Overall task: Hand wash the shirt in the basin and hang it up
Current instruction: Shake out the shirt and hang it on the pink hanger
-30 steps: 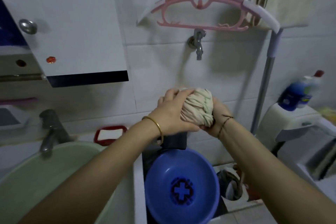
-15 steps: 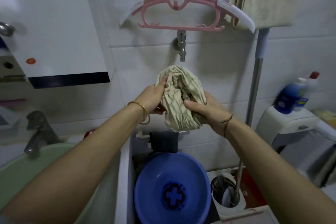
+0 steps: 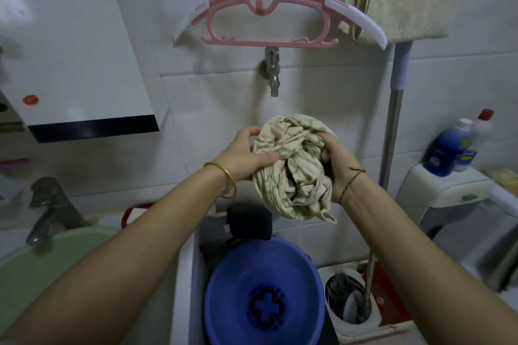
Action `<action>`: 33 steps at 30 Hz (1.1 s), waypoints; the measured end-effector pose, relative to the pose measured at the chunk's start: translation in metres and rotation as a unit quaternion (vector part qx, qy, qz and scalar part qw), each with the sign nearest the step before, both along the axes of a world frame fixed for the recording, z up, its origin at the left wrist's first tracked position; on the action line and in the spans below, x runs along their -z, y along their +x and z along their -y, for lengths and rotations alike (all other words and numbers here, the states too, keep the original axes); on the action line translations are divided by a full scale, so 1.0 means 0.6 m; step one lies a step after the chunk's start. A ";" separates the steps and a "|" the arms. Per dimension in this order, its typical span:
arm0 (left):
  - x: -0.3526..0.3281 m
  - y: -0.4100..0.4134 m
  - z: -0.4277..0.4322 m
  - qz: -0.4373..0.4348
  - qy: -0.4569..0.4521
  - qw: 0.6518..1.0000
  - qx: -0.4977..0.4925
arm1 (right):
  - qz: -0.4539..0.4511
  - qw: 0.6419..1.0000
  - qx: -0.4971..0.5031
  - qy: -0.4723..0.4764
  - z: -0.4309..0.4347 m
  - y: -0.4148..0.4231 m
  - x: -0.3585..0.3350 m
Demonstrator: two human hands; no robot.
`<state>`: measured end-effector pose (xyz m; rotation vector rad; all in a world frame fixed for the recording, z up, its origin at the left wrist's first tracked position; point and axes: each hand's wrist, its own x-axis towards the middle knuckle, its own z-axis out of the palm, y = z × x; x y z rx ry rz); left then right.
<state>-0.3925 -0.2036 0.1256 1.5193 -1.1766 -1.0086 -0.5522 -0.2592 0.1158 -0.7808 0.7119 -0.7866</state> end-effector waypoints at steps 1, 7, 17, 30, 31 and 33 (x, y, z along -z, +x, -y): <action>0.003 0.003 0.004 -0.012 -0.014 1.000 -0.017 | -0.009 1.000 0.005 -0.006 0.004 -0.004 0.005; 0.004 0.015 0.023 -0.045 -0.040 0.994 -0.091 | -0.189 0.981 0.019 -0.042 0.013 -0.018 0.059; -0.004 0.010 0.027 -0.068 -0.004 0.995 -0.067 | -0.228 0.872 -0.009 -0.434 -0.012 0.003 0.024; 0.004 0.005 -0.047 -0.089 0.133 0.980 0.115 | -0.026 0.940 0.325 -0.100 0.013 0.044 0.033; 0.011 0.005 -0.046 -0.073 0.126 0.983 0.111 | -0.017 0.941 0.324 -0.096 0.015 0.042 0.036; 0.019 0.014 -0.039 -0.060 0.096 0.991 0.065 | -0.028 0.947 0.306 -0.096 0.014 0.031 0.043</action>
